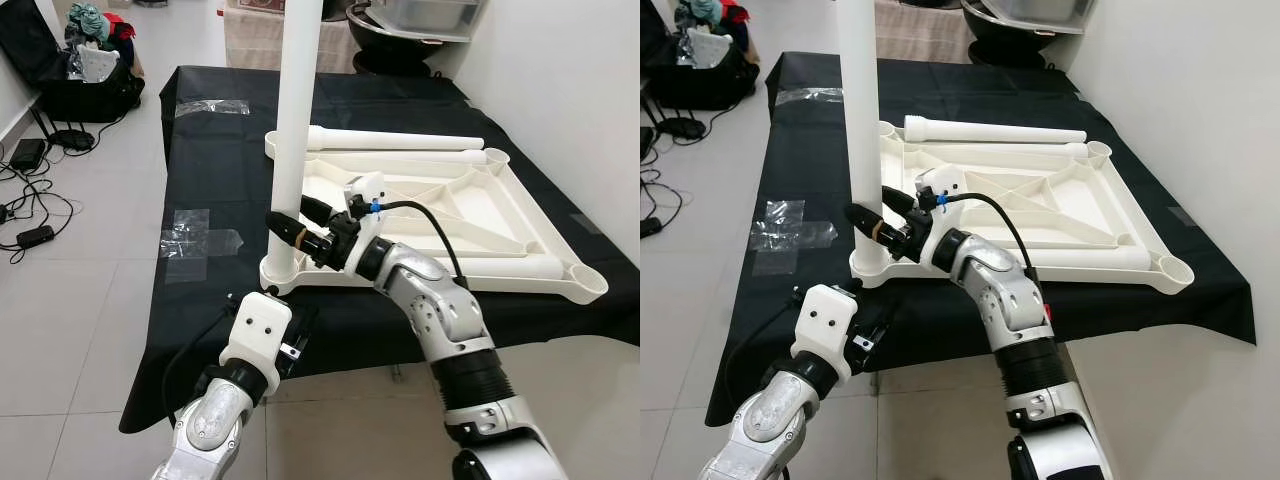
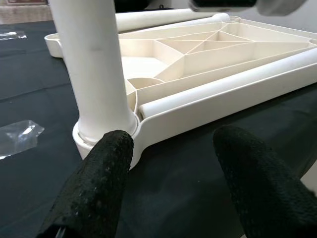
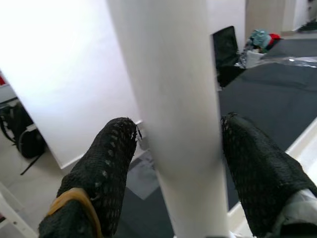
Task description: Building children table
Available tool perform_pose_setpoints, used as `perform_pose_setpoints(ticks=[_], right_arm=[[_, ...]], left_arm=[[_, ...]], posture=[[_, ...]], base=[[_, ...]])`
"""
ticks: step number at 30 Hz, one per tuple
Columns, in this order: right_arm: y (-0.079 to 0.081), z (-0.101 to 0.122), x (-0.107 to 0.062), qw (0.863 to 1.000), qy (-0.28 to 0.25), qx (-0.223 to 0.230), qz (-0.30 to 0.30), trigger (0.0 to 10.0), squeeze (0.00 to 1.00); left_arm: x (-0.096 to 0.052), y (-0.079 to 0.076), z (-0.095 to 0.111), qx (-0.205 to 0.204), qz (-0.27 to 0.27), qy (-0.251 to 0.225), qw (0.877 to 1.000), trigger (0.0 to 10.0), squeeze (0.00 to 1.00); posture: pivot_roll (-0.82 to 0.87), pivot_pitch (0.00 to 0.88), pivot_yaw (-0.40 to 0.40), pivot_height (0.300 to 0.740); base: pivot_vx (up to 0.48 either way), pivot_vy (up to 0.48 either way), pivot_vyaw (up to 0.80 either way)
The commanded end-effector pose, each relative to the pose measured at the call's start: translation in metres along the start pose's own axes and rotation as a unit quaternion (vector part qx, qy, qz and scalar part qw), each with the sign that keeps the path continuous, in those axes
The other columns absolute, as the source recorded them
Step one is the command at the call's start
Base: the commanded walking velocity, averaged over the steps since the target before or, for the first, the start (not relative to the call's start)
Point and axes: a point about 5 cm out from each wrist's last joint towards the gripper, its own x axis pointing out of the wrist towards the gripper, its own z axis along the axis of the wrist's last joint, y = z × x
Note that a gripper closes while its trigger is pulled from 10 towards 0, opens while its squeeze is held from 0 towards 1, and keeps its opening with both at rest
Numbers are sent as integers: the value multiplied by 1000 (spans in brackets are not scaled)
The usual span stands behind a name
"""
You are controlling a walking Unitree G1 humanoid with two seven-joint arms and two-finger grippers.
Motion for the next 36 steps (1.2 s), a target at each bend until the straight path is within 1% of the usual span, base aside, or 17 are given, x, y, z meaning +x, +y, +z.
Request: perform_pose_setpoints(ticks=[1, 8, 13, 14, 15, 22, 24, 25, 26, 28, 29, 30, 31, 33, 34, 35, 36], right_arm=[[3, 3, 2, 1000, -7, 2, 14, 10000, 0], [7, 2, 22, 1000, -16, -13, -9, 10000, 0], [5, 1, 27, 999, -13, -21, -40, 10000, 0], [3, 2, 28, 998, -12, -29, -53, 9333, 0], [0, 1, 28, 996, -9, -38, -76, 0, 0], [-14, -3, 26, 981, -5, -47, -188, 0, 0], [-24, -6, 21, 959, 2, -47, -281, 0, 0], [-24, -6, 21, 959, 2, -47, -281, 0, 0], [-31, -8, 16, 942, 5, -49, -333, 0, 0], [-42, -10, 2, 895, 15, -45, -444, 0, 0], [-42, -10, 2, 895, 15, -45, -444, 0, 0], [-45, -11, -4, 875, 19, -42, -482, 0, 0], [-45, -11, -4, 875, 19, -42, -482, 0, 0], [-47, -12, -13, 838, 19, -20, -545, 0, 0], [-46, -12, -16, 828, 18, -13, -560, 0, 0], [-46, -12, -16, 828, 18, -13, -560, 0, 0], [-44, -10, -17, 814, 13, -5, -581, 0, 0]], left_arm=[[0, -3, -1, -7, -3, 3, 1000, 10000, 0], [0, -4, -1, -7, -2, 3, 1000, 10000, 0], [0, -4, -1, -8, -1, 2, 1000, 10000, 0], [0, -4, -1, -8, -1, 2, 1000, 10000, 0], [0, -4, 0, -8, -1, 1, 1000, 10000, 0], [1, -4, 0, -9, 0, 1, 1000, 10000, 0], [1, -4, -1, -9, 0, 1, 1000, 10000, 0], [1, -4, -1, -9, 0, 1, 1000, 10000, 0], [1, -4, -1, -9, 1, 1, 1000, 10000, 0], [1, -3, -1, -8, 1, 1, 1000, 10000, 0], [1, -3, -1, -8, 1, 1, 1000, 10000, 0], [1, -3, -1, -8, 1, 1, 1000, 10000, 0], [1, -3, -1, -8, 1, 1, 1000, 10000, 0], [1, -3, -1, -7, 1, 1, 1000, 10000, 0], [1, -3, -1, -7, 1, 1, 1000, 10000, 0], [1, -3, -1, -7, 1, 1, 1000, 10000, 0], [1, -3, -1, -7, 1, 1, 1000, 10000, 0]], posture=[[70, 150, -142, 740], [70, 153, -146, 740], [69, 154, -149, 740], [69, 154, -149, 740], [68, 153, -149, 740], [64, 152, -149, 740], [65, 153, -150, 740], [65, 153, -150, 740], [67, 154, -150, 740], [67, 154, -151, 740], [67, 154, -151, 740], [67, 154, -150, 740], [67, 154, -150, 740], [66, 154, -149, 740], [66, 154, -149, 740], [66, 154, -149, 740], [66, 154, -149, 740]], base=[[0, 0, 0], [0, 0, 0], [0, 0, 0], [0, 0, 0], [0, 0, 0], [0, 0, 0], [0, 0, 0], [0, 0, 0], [0, 0, 0], [0, 0, 0], [0, 0, 0], [0, 0, 0], [0, 0, 0], [0, 0, 0], [0, 0, 0], [0, 0, 0], [0, 0, 0]])
